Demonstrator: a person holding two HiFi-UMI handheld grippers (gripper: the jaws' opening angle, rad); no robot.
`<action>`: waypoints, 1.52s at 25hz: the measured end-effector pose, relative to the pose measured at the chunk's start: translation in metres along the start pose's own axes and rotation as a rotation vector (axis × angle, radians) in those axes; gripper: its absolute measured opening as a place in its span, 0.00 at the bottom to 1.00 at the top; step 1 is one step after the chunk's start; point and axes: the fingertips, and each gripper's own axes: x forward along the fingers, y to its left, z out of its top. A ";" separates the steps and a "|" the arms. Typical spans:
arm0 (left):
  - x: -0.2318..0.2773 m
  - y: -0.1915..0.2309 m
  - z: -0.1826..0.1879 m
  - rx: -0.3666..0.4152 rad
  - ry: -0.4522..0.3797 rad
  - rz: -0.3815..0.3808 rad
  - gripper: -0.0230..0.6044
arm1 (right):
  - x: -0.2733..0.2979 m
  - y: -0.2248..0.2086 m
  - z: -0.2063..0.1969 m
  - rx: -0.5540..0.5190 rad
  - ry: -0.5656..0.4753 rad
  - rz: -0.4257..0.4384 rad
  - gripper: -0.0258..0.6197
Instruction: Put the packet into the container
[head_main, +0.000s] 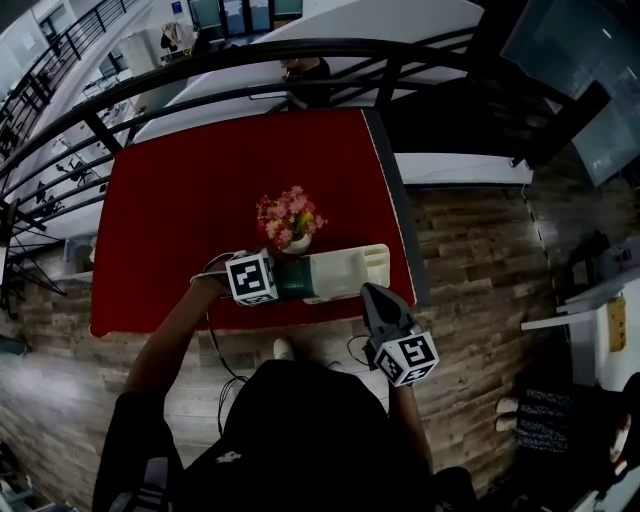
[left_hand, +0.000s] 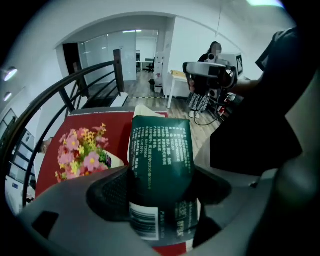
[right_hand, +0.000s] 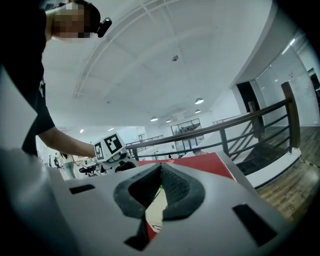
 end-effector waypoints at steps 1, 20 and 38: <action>0.002 0.001 0.011 0.000 -0.008 0.000 0.64 | -0.003 -0.002 0.001 -0.002 -0.003 -0.005 0.07; 0.104 0.028 0.108 -0.017 0.110 0.078 0.64 | -0.076 -0.050 -0.003 0.010 -0.014 -0.120 0.07; 0.101 0.039 0.114 -0.058 -0.085 0.139 0.81 | -0.066 -0.048 -0.005 0.016 -0.008 -0.089 0.07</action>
